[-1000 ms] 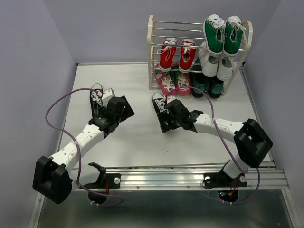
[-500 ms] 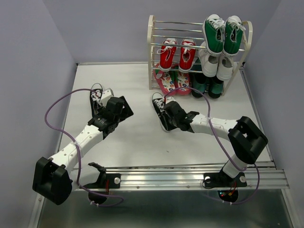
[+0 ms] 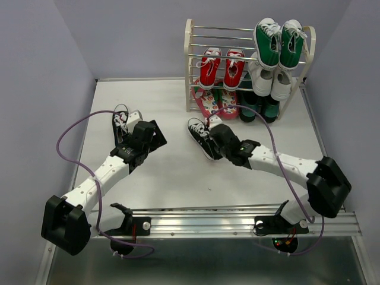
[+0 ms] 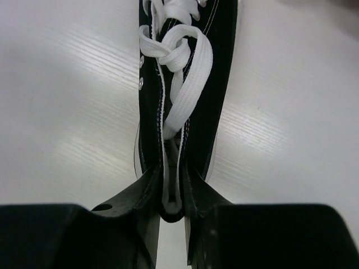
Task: Place and organize the shoes onto the shoe shelf
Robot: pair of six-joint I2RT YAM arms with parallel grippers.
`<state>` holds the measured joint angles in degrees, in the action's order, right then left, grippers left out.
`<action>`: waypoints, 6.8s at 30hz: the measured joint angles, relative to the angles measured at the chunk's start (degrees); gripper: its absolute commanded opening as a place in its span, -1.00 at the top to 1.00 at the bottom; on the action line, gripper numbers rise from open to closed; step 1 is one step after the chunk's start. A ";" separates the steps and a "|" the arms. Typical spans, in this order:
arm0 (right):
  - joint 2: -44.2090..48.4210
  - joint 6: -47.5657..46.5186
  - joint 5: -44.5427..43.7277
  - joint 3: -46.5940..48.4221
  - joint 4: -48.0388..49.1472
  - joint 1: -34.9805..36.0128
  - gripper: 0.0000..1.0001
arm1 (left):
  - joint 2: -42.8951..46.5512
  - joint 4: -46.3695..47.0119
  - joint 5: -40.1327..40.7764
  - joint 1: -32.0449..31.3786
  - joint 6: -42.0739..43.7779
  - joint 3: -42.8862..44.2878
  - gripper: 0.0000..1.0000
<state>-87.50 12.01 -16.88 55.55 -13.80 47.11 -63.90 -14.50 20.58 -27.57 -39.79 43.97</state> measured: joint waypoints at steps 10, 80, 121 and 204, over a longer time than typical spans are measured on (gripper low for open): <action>16.94 -4.98 1.01 4.94 -2.08 1.33 0.99 | 1.14 0.02 1.31 1.66 0.24 0.00 -0.98; 12.26 19.85 -2.62 -9.16 -8.46 9.60 -1.00 | 3.30 5.68 -4.66 8.55 0.72 -0.87 -0.98; 19.74 -8.90 -10.91 11.78 -1.03 9.86 0.99 | 5.40 6.47 -3.43 8.57 0.48 -1.90 -0.98; -27.87 -15.82 -17.38 77.59 -9.68 -19.04 -1.00 | 3.32 -3.28 7.06 15.74 -1.81 3.30 -0.98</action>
<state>-115.37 -3.81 -34.26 133.14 -23.49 28.08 -60.58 -17.78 27.64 -11.84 -41.60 47.27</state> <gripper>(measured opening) 0.995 0.986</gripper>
